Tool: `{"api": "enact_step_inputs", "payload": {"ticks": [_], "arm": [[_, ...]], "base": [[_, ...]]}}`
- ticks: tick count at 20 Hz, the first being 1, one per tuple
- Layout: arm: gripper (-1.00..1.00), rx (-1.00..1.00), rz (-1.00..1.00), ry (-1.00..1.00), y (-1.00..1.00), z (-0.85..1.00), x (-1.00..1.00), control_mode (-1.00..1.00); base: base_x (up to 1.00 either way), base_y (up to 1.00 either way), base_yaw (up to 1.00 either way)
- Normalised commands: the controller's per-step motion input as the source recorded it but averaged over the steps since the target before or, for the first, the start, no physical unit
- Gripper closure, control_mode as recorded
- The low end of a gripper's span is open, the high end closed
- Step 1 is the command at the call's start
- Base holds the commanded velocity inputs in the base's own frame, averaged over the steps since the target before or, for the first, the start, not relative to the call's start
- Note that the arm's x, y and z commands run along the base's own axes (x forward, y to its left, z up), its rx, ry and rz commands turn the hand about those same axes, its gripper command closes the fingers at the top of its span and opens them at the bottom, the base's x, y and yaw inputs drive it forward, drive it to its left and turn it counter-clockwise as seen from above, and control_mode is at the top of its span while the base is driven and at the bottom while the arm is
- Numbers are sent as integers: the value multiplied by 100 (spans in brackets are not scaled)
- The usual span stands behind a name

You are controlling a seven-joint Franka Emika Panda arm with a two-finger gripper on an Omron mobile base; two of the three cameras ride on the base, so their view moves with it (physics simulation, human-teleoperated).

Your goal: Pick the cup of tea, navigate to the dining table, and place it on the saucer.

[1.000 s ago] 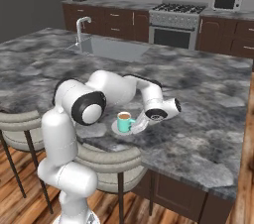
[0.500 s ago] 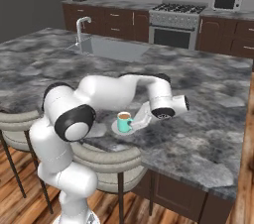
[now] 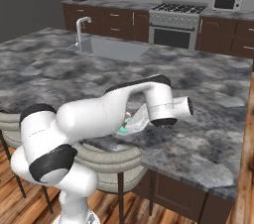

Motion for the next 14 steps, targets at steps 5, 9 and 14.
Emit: {"api": "enact_step_inputs", "payload": {"ticks": [5, 9, 14], "arm": [[-100, -16, -31, 4, 68, 44, -45, -100], [-100, -22, -41, 7, 87, 35, -29, -100], [-100, -20, -47, 10, 70, 33, -29, -100]], "base": [[0, 0, 0], [0, 0, 0], [0, 0, 0]]}}
